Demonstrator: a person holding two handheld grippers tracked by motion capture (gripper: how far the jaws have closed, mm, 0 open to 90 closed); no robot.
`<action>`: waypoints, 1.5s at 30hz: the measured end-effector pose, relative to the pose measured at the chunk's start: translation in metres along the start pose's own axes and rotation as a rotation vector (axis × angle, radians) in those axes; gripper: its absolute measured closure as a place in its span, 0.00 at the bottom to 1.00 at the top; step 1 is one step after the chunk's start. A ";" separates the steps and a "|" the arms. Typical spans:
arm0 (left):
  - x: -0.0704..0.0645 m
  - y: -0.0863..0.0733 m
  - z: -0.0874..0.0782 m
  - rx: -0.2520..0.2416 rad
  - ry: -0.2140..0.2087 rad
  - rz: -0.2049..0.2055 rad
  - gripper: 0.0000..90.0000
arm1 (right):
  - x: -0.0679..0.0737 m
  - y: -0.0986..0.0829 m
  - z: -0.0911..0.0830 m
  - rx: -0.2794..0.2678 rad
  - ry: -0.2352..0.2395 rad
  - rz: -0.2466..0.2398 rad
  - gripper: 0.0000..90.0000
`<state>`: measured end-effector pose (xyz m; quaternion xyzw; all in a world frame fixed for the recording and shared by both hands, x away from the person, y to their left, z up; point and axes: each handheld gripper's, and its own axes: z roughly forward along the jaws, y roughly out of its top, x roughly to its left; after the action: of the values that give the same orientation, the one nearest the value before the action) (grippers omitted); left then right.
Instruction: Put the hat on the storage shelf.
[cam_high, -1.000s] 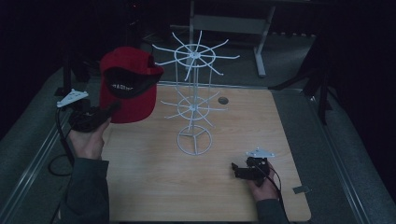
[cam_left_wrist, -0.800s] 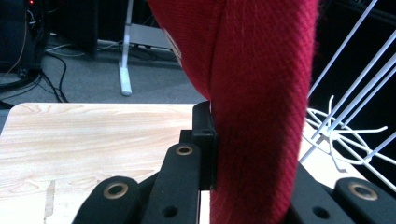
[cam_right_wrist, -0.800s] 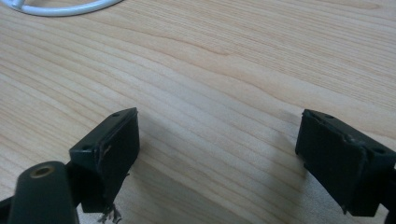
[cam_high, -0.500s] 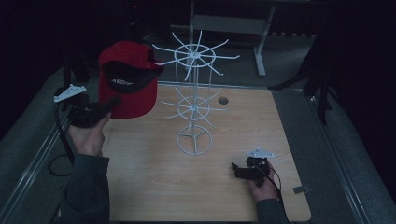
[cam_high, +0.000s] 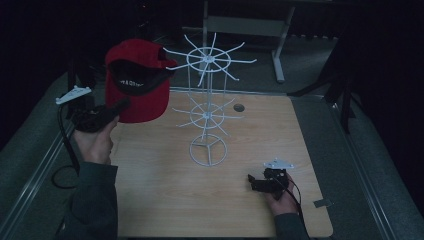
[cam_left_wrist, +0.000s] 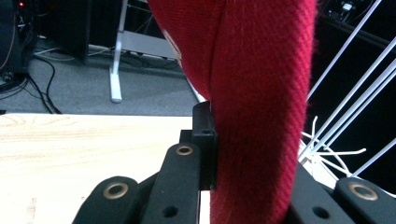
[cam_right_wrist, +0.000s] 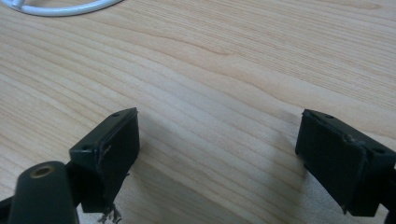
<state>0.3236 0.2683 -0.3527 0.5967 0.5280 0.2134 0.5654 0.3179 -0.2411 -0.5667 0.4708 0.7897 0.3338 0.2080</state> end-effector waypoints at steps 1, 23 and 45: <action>0.000 0.000 0.000 -0.001 0.001 -0.002 0.94 | 0.000 0.000 0.000 0.000 0.000 0.000 0.15; -0.003 0.016 -0.001 -0.036 -0.039 -0.039 0.94 | 0.000 0.000 0.000 0.000 0.000 0.000 0.15; -0.012 0.028 -0.004 -0.082 -0.091 -0.044 0.94 | 0.000 0.000 0.000 -0.001 0.000 -0.001 0.15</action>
<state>0.3262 0.2649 -0.3225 0.5705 0.5057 0.1950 0.6171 0.3179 -0.2412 -0.5668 0.4704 0.7898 0.3341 0.2081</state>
